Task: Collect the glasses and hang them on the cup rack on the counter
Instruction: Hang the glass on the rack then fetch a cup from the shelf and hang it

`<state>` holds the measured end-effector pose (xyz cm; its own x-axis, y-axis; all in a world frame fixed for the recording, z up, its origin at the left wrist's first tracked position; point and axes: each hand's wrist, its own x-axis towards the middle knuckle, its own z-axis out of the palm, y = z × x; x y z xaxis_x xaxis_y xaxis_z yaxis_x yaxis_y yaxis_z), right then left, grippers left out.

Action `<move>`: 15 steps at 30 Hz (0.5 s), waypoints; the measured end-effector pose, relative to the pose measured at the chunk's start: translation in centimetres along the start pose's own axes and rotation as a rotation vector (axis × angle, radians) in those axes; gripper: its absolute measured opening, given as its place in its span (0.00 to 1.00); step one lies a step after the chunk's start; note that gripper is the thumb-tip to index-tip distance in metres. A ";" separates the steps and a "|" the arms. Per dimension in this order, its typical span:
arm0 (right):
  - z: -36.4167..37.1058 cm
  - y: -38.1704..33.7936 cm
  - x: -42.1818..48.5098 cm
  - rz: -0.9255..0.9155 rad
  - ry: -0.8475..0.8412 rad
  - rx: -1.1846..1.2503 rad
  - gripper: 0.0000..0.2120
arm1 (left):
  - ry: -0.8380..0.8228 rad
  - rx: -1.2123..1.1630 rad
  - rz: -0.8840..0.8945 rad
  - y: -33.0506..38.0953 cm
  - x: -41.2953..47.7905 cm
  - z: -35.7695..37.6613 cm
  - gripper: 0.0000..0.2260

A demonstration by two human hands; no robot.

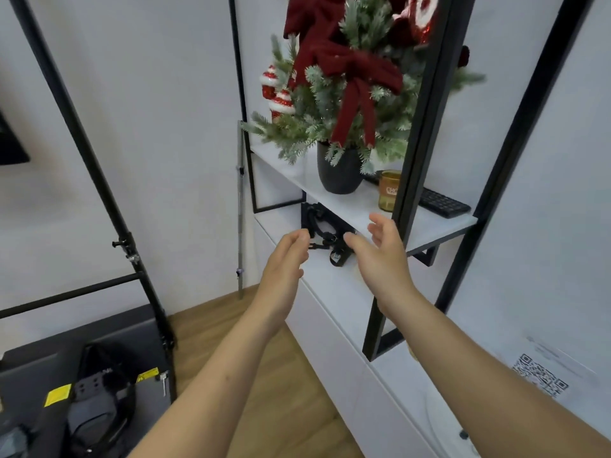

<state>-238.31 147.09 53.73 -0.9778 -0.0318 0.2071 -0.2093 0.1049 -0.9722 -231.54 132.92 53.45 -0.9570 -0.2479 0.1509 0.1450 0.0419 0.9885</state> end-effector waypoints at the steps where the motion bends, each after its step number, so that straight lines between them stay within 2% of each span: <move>1: 0.6 0.3 1.1 0.007 0.016 0.018 0.30 | -0.017 0.002 -0.003 -0.2 1.0 0.0 0.18; 9: 2.9 4.1 11.6 0.102 0.134 0.088 0.35 | -0.144 0.000 -0.027 -2.5 12.0 2.1 0.16; 14: 3.5 6.4 18.7 0.146 0.219 0.111 0.36 | -0.182 0.016 -0.081 -4.6 19.7 4.2 0.28; 15: 3.7 6.6 19.8 0.136 0.230 0.131 0.36 | -0.186 0.028 -0.083 -4.8 21.2 4.5 0.28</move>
<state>-259.04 143.46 50.97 -0.9764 0.2012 0.0784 -0.0875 -0.0367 -0.9955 -253.63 131.87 51.84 -0.9957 -0.0683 0.0631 0.0593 0.0564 0.9966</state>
